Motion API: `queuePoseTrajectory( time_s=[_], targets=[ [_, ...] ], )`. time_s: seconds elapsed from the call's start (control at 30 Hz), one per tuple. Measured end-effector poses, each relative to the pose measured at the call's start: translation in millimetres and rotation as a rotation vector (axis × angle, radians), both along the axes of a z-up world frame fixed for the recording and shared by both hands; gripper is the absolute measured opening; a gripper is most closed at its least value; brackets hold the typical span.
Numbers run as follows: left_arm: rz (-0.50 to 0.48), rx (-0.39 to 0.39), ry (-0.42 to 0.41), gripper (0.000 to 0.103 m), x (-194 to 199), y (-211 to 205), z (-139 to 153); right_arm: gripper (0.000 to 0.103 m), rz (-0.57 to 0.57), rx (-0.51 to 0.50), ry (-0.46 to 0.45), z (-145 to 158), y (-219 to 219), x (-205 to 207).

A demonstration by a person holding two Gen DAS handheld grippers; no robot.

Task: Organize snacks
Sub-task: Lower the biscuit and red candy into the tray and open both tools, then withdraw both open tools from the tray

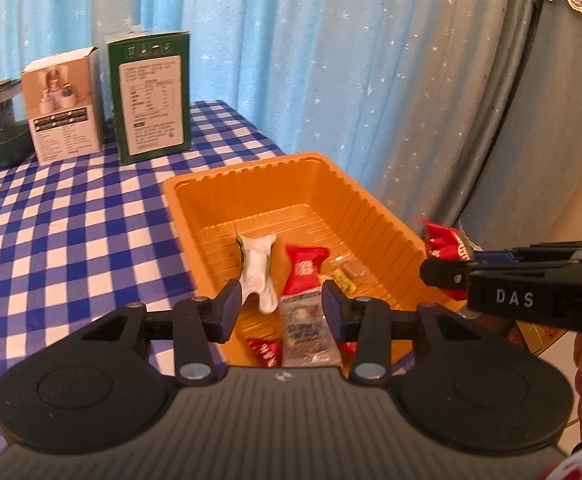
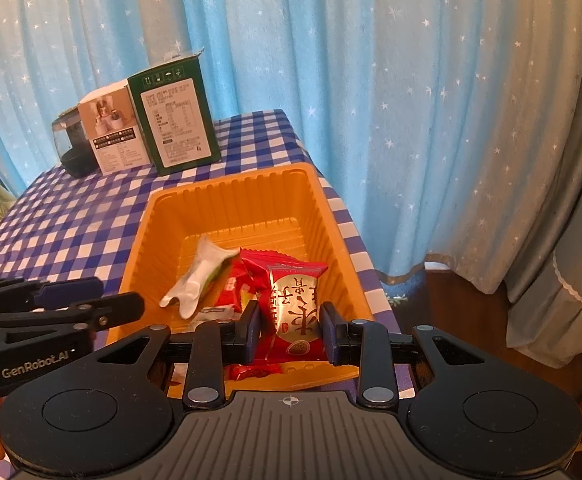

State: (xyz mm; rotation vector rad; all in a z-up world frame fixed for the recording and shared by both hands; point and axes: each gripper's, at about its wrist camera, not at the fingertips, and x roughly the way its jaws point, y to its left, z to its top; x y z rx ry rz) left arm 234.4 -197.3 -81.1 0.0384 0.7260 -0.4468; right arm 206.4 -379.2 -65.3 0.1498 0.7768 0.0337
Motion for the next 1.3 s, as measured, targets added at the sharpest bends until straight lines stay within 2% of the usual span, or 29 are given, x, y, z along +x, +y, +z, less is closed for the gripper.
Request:
queuePoseTrajectory(
  time_s=[0.37, 1.0, 1.03, 1.1, 1.13, 1.3],
  targets=[
    [0.02, 0.017, 0.017, 0.04, -9, 14, 2, 0.032, 0.024, 0.003, -0.009, 6, 13, 0],
    [0.07, -0.021, 0.035, 0.043, -8, 32, 1, 0.033, 0.05, 0.009, -0.013, 0, 15, 24],
    [0.071, -0.022, 0.038, 0.043, -9, 33, 1, 0.035, 0.048, 0.019, -0.006, -2, 14, 27],
    [0.073, -0.022, 0.037, 0.043, -11, 35, 1, 0.057, 0.02, 0.046, -0.01, -2, 8, 27],
    [0.075, -0.024, 0.037, 0.043, -12, 37, 2, 0.061, 0.003, 0.06, -0.021, -1, 5, 26],
    [0.097, -0.039, 0.038, 0.049, -18, 44, 4, 0.063, -0.055, 0.091, -0.01, 0, -7, 14]
  ],
)
